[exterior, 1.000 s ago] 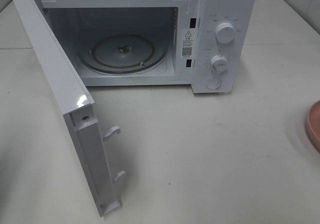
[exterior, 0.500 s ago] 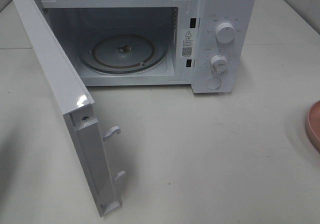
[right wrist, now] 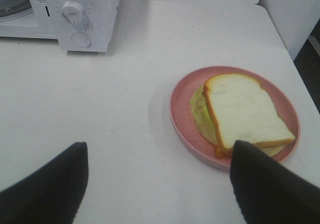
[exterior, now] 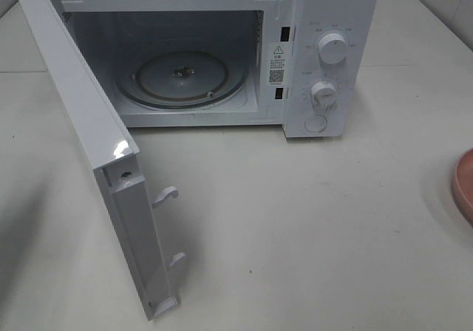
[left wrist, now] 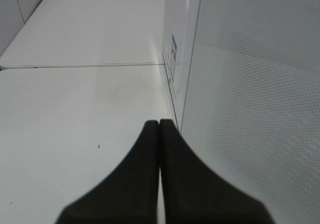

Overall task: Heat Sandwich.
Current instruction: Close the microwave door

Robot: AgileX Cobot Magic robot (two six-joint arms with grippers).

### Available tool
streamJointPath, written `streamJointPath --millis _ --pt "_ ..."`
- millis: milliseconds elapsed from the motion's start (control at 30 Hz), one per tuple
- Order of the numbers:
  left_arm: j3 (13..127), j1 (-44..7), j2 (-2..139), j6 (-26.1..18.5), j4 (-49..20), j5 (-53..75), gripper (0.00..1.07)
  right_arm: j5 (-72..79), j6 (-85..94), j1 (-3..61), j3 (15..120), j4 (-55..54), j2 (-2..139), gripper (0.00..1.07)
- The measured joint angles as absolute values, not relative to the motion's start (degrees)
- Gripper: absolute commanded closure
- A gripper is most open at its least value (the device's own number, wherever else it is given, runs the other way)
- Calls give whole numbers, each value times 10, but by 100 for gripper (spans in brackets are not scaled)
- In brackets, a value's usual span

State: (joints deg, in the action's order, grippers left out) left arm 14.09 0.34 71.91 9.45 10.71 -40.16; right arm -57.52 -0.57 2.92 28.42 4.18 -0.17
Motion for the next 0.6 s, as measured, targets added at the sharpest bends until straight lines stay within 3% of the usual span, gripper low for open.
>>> streamJointPath --millis 600 --pt "172 -130 832 70 114 -457 107 -575 -6 29 284 42 -2 32"
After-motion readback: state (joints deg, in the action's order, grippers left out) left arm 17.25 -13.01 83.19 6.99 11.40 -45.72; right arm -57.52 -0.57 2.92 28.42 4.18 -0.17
